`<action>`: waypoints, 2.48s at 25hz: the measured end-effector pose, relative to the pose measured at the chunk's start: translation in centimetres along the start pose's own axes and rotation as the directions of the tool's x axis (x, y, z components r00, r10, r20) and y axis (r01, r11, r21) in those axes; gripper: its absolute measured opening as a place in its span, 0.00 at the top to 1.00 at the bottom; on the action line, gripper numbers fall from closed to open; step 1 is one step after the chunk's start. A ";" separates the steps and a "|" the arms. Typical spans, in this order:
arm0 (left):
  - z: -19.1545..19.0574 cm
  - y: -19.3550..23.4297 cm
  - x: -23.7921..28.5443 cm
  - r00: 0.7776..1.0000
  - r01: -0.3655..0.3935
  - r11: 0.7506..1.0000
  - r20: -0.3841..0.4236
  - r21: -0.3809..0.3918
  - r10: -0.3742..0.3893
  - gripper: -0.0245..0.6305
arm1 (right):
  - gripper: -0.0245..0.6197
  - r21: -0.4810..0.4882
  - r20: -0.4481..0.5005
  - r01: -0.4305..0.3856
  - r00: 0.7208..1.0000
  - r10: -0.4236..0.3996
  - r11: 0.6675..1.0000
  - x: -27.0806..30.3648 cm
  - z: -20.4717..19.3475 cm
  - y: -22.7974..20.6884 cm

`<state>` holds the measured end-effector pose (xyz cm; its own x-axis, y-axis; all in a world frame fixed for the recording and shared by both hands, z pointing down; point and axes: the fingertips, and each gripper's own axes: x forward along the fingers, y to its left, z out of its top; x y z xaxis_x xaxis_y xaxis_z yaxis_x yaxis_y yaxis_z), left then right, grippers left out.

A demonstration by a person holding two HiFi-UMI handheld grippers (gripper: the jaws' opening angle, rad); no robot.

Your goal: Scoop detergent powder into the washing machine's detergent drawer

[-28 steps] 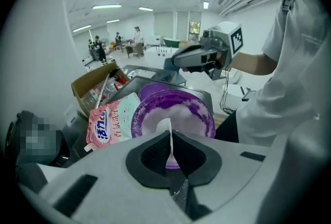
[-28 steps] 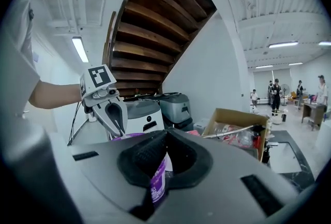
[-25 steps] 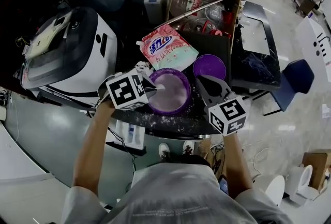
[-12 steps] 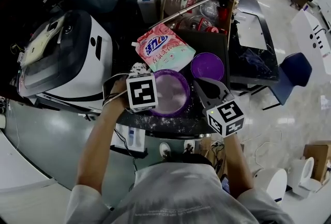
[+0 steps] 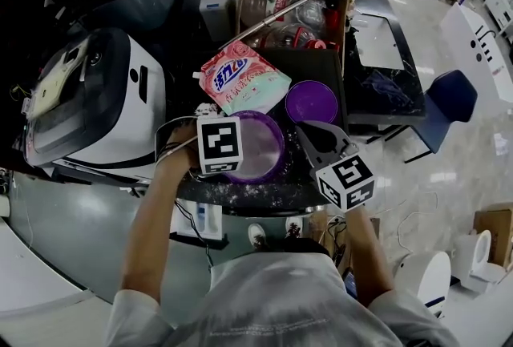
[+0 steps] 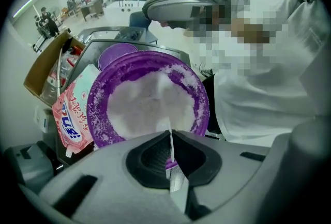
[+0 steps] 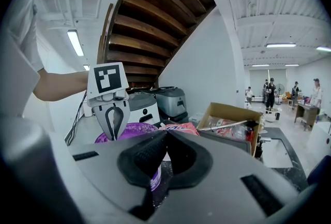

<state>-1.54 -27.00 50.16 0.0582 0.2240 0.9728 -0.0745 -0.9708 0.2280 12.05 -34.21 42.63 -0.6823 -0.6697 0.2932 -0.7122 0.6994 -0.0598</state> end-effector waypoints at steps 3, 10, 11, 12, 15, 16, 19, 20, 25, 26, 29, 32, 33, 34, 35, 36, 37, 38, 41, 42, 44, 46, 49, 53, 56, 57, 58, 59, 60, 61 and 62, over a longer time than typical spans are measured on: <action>0.2 -0.8 0.3 0.999 0.038 0.999 0.000 0.006 -0.038 0.94 | 0.95 0.002 -0.002 0.003 1.000 -0.003 1.000 -0.3 -0.2 -0.1; 0.7 -1.7 0.2 0.995 0.099 0.995 -0.006 0.011 -0.099 0.94 | 0.95 -0.001 -0.002 -0.001 1.000 0.001 1.000 -0.8 -0.2 0.0; 0.7 -1.8 0.2 0.994 0.107 0.994 -0.003 0.011 -0.107 0.94 | 0.95 -0.002 -0.003 0.000 1.000 0.000 1.000 -0.9 -0.2 0.0; 0.8 -1.9 0.1 0.993 0.115 0.993 0.002 0.010 -0.115 0.94 | 0.95 -0.002 -0.003 0.001 1.000 -0.001 1.000 -1.0 -0.2 0.0; 1.3 -2.2 -0.2 0.989 0.142 0.990 0.032 0.003 -0.142 0.94 | 0.95 -0.001 -0.002 0.004 1.000 -0.004 1.000 -1.4 -0.2 -0.1; 1.4 -2.4 -0.3 0.987 0.154 0.988 0.046 -0.001 -0.153 0.94 | 0.95 -0.001 -0.001 0.005 1.000 -0.005 1.000 -1.5 -0.2 -0.2; 1.8 -2.8 -0.5 0.979 0.187 0.982 0.084 -0.009 -0.186 0.94 | 0.95 -0.001 0.002 0.006 1.000 -0.006 1.000 -1.8 -0.2 -0.2; 1.9 -2.9 -0.6 0.976 0.197 0.980 0.096 -0.011 -0.195 0.94 | 0.95 -0.001 0.002 0.006 1.000 -0.006 1.000 -1.9 -0.3 -0.3; 2.1 -3.0 -0.8 0.963 0.235 0.972 0.138 -0.020 -0.230 0.94 | 0.95 -0.003 0.006 0.008 1.000 -0.008 1.000 -2.2 -0.3 -0.3; 2.0 -3.1 -0.9 0.962 0.239 0.971 0.140 -0.021 -0.234 0.94 | 0.95 -0.004 0.006 0.008 1.000 -0.008 1.000 -2.3 -0.2 -0.3; 2.1 -3.3 -0.9 0.960 0.247 0.969 0.143 -0.018 -0.242 0.94 | 0.95 -0.005 0.007 0.012 1.000 -0.012 1.000 -2.5 -0.2 -0.5; 2.1 -3.2 -1.0 0.953 0.256 0.966 0.174 -0.025 -0.248 0.94 | 0.95 -0.005 0.007 0.015 1.000 -0.015 1.000 -2.7 -0.3 -0.6; 2.2 -3.2 -1.1 0.949 0.259 0.966 0.192 -0.030 -0.248 0.94 | 0.95 -0.005 0.008 0.016 1.000 -0.016 1.000 -2.7 -0.3 -0.6; 2.1 -3.1 -1.2 0.946 0.261 0.965 0.211 -0.036 -0.248 0.94 | 0.95 -0.004 0.008 0.017 1.000 -0.017 1.000 -2.7 -0.3 -0.6; 2.1 -3.0 -1.2 0.941 0.263 0.964 0.234 -0.045 -0.246 0.94 | 0.95 -0.004 0.008 0.017 1.000 -0.017 1.000 -2.7 -0.2 -0.6; 2.0 -2.9 -1.3 0.934 0.267 0.962 0.260 -0.055 -0.244 0.94 | 0.95 -0.004 0.008 0.018 1.000 -0.018 1.000 -2.7 -0.2 -0.7; 1.9 -2.8 -1.4 0.925 0.274 0.960 0.291 -0.065 -0.244 0.94 | 0.95 -0.004 0.009 0.019 1.000 -0.019 1.000 -2.7 -0.2 -0.6; 1.9 -2.7 -1.5 0.913 0.282 0.956 0.327 -0.074 -0.244 0.94 | 0.95 -0.005 0.010 0.019 1.000 -0.019 1.000 -2.7 -0.2 -0.6; 1.8 -2.7 -2.1 0.865 0.311 0.946 0.439 -0.092 -0.242 0.94 | 0.95 -0.009 0.014 0.017 1.000 -0.017 1.000 -2.6 0.0 -0.5; 1.7 -2.6 -2.2 0.849 0.321 0.942 0.471 -0.098 -0.240 0.94 | 0.95 -0.012 0.015 0.016 1.000 -0.016 1.000 -2.5 0.1 -0.4; 1.6 -2.5 -2.4 0.816 0.338 0.934 0.530 -0.113 -0.231 0.94 | 0.95 -0.017 0.019 0.012 1.000 -0.012 1.000 -2.3 0.4 -0.2; 1.5 -2.2 -2.8 0.779 0.350 0.927 0.591 -0.131 -0.211 0.94 | 0.95 -0.023 0.022 0.008 1.000 -0.008 1.000 -2.1 0.6 0.0; 1.3 -1.3 -3.4 0.720 0.358 0.917 0.678 -0.177 -0.150 0.94 | 0.95 -0.030 0.027 0.005 1.000 -0.004 1.000 -2.0 0.9 0.2; 1.0 0.3 -4.5 0.609 0.372 0.895 0.792 -0.245 -0.036 0.94 | 0.95 -0.038 0.032 0.002 0.999 -0.001 0.999 -1.8 1.4 0.6; 0.7 1.5 -5.5 0.520 0.375 0.873 0.850 -0.312 0.081 0.94 | 0.95 -0.052 0.038 0.006 0.999 -0.004 0.999 -1.8 1.7 0.8; 0.7 1.8 -5.9 0.489 0.378 0.864 0.864 -0.331 0.117 0.94 | 0.95 -0.061 0.039 0.009 0.999 -0.007 0.998 -1.8 1.8 0.9; 0.7 2.1 -6.2 0.457 0.383 0.856 0.876 -0.348 0.151 0.94 | 0.95 -0.071 0.039 0.012 0.999 -0.009 0.997 -1.8 1.9 1.0; 0.7 2.3 -6.5 0.423 0.389 0.847 0.887 -0.362 0.185 0.94 | 0.95 -0.081 0.039 0.014 0.999 -0.010 0.997 -1.8 1.9 1.1; 0.7 2.5 -6.7 0.385 0.399 0.836 0.897 -0.376 0.219 0.94 | 0.95 -0.088 0.040 0.014 0.999 -0.010 0.996 -1.8 2.0 1.3; 0.6 2.7 -7.0 0.343 0.415 0.823 0.905 -0.387 0.252 0.94 | 0.95 -0.092 0.041 0.013 0.999 -0.009 0.996 -1.7 2.1 1.4; 0.5 2.9 -7.3 0.298 0.438 0.807 0.911 -0.397 0.286 0.94 | 0.95 -0.095 0.043 0.011 0.999 -0.007 0.995 -1.7 2.1 1.6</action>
<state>-1.66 -31.50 43.72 0.9027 -0.2890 0.3188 -0.4295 -0.6511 0.6258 11.71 -32.47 39.99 -0.6838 -0.6846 0.2525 -0.7007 0.7126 0.0347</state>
